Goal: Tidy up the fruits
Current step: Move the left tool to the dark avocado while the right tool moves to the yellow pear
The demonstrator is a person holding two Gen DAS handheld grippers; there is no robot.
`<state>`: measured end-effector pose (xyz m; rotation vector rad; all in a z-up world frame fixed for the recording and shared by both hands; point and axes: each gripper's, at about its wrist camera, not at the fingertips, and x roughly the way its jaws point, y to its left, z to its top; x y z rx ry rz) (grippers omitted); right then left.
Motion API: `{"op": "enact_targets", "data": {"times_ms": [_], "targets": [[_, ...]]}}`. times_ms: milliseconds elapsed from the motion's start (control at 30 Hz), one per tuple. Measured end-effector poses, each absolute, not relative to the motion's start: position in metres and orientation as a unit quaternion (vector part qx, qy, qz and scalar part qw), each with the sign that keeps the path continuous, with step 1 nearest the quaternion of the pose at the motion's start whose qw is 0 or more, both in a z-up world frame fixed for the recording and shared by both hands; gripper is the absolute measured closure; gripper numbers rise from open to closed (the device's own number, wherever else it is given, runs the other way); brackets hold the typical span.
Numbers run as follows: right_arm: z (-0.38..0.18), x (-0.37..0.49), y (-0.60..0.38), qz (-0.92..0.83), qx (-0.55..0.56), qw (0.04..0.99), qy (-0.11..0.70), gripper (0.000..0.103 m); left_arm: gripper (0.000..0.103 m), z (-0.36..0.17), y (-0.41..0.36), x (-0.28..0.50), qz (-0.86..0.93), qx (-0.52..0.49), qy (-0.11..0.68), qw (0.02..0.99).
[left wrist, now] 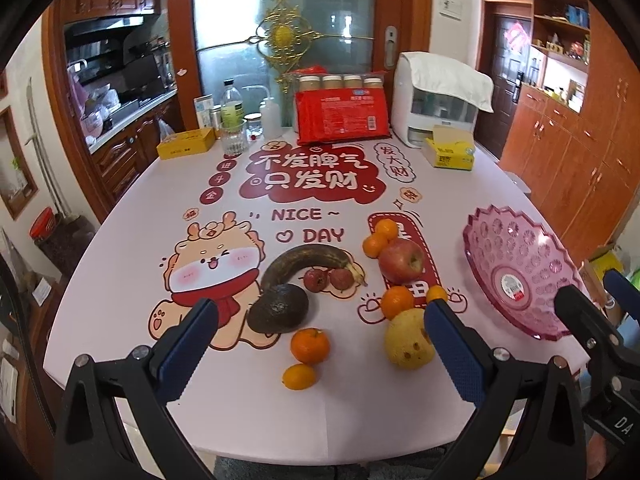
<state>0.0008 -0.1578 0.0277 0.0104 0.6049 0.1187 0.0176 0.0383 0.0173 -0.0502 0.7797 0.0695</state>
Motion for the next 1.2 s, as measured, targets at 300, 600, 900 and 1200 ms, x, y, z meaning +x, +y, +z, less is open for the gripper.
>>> {"op": "enact_targets", "data": {"times_ms": [300,600,900,1200], "targets": [[0.021,0.017,-0.148,0.090,-0.004,0.945,0.314,0.006,0.001,0.014,0.051,0.021,0.048,-0.011,0.371,0.927],[-0.007,0.033,-0.135,0.108,-0.027,0.931,0.347,0.006,0.001,-0.020,0.071,0.034,0.048,-0.004,0.410,0.911],[-0.047,0.051,-0.138,0.113,-0.017,0.912,0.393,0.006,0.001,-0.069,0.108,0.037,0.059,-0.042,0.456,0.887],[-0.077,0.060,-0.129,0.138,-0.011,0.896,0.422,0.006,0.001,-0.092,0.122,0.047,0.054,-0.062,0.471,0.878]]}}
